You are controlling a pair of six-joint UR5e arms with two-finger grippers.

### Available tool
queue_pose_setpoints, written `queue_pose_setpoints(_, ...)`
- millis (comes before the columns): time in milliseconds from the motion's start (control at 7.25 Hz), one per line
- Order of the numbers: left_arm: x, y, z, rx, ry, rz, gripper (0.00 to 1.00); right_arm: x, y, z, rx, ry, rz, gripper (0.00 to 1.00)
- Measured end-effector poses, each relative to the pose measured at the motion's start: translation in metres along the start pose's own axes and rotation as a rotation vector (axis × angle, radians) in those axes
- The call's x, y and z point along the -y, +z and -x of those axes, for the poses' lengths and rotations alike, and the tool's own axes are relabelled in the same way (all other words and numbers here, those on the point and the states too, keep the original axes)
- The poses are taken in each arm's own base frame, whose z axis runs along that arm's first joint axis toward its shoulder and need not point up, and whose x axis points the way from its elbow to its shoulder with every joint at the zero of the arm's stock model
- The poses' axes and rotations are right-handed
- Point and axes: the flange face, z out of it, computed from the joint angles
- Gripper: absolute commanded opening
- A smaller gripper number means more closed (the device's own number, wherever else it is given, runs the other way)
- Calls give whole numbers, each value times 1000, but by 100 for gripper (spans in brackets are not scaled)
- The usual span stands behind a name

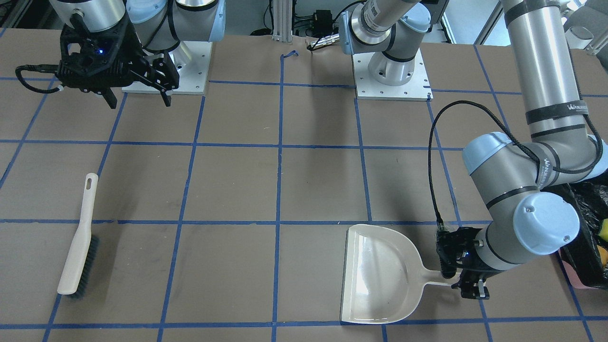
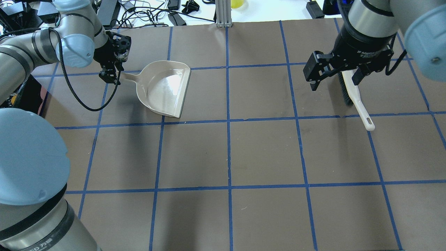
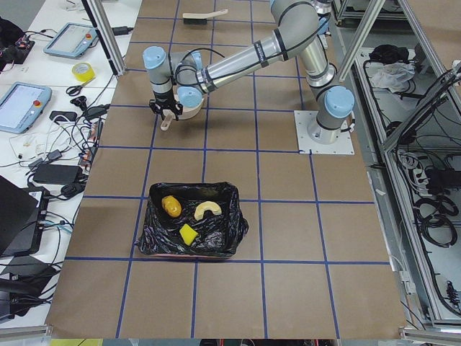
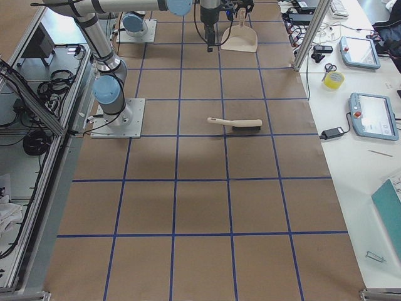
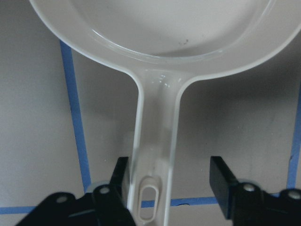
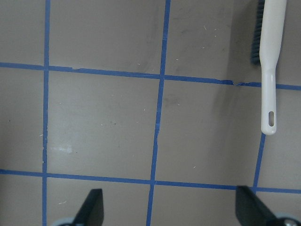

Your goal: Sweep and dump trash into bin

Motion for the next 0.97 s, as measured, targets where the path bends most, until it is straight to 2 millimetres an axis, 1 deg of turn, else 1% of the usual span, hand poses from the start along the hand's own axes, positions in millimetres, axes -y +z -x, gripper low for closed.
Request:
queue_pose_setpoints(138,4,-8,-1,8,-23,2,77,0,0,0,0,0,-1,100)
queue_pose_setpoints(276,9,-22,-3,25,-58,5,77,0,0,0,0,0,-1,100)
queue_pose_setpoints(414,19,-38,-7,36,-94,5,77,0,0,0,0,1,0,100)
queue_pose_setpoints(552,37,-55,-14,36,-141,2,77,0,0,0,0,3,-1,100)
queue_pose_setpoints(828,77,-89,-37,0,-286,-21,79,0,0,1,0,9,-1,100)
queue_pose_setpoints(966,88,-111,-52,-25,-373,-44,80,0,0,1,0,9,-1,100)
